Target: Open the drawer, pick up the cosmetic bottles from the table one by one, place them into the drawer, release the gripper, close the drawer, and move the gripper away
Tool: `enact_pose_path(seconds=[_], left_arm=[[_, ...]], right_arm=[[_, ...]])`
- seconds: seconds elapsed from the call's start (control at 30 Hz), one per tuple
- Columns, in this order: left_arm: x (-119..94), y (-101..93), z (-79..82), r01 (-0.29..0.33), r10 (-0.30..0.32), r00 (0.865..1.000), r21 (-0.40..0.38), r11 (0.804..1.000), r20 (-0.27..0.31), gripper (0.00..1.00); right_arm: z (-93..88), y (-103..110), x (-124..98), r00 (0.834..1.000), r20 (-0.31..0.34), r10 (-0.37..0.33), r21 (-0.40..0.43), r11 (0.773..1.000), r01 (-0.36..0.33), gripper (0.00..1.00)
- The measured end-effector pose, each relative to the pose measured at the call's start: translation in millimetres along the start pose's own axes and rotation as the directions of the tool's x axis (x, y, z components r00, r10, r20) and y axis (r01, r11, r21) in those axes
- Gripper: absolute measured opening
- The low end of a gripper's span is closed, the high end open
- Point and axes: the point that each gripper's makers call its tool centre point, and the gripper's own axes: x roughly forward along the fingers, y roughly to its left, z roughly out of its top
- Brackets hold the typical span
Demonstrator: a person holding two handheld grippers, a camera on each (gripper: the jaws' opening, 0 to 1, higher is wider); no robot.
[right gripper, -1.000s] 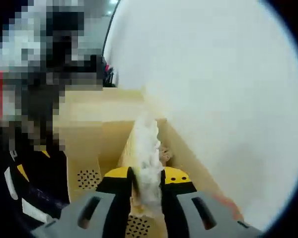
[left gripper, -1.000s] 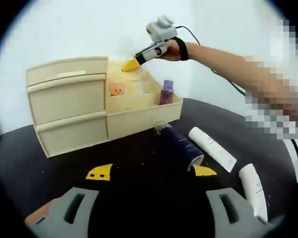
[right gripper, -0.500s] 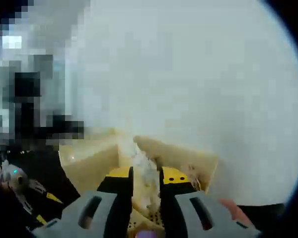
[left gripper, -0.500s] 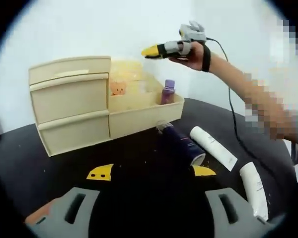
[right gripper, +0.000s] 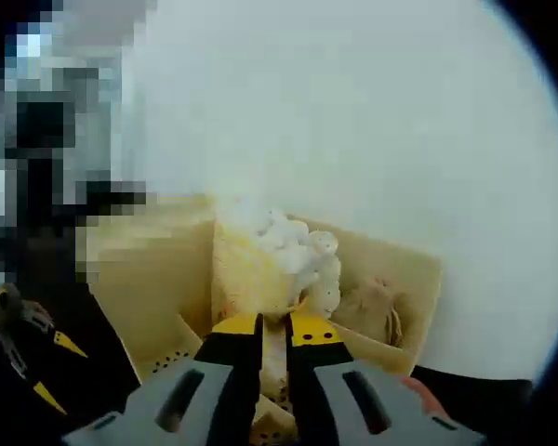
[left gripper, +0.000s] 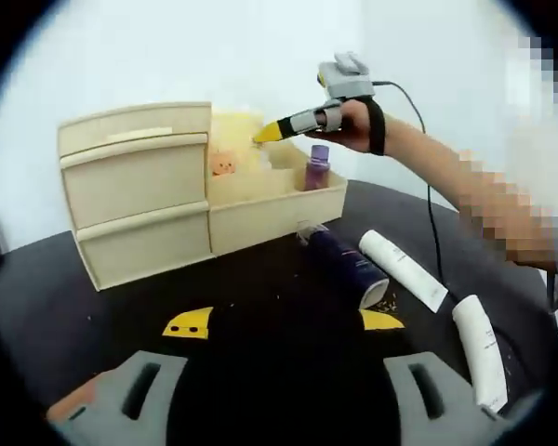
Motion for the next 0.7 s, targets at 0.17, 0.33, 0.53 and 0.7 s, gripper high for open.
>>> enact_pose_path(seconds=[0.17, 0.33, 0.53, 0.7], left_arm=[[2.5, -2.8, -1.4, 0.003, -0.003, 1.0, 0.015, 1.0, -0.008, 0.54], [2.6, -3.1, -1.3, 0.003, -0.002, 1.0, 0.02, 1.0, -0.008, 0.54], [-2.1, -5.5, 5.1, 0.03, -0.03, 0.999, -0.005, 1.0, 0.022, 0.54], [-13.2, 2.7, 18.9, 0.019, -0.018, 0.997, -0.019, 1.0, 0.073, 0.54]], right_arm=[[9.5, 2.6, 7.0, 0.999, 0.016, 0.037, -0.118, 0.992, -0.035, 0.05], [9.0, 8.2, 6.8, 1.0, -0.012, 0.019, -0.218, 0.976, -0.021, 0.05], [6.1, 19.6, -4.9, 0.995, 0.052, 0.088, -0.116, 0.99, -0.082, 0.15], [13.9, 24.1, -29.1, 0.991, 0.107, 0.075, -0.081, 0.995, -0.067, 0.18]])
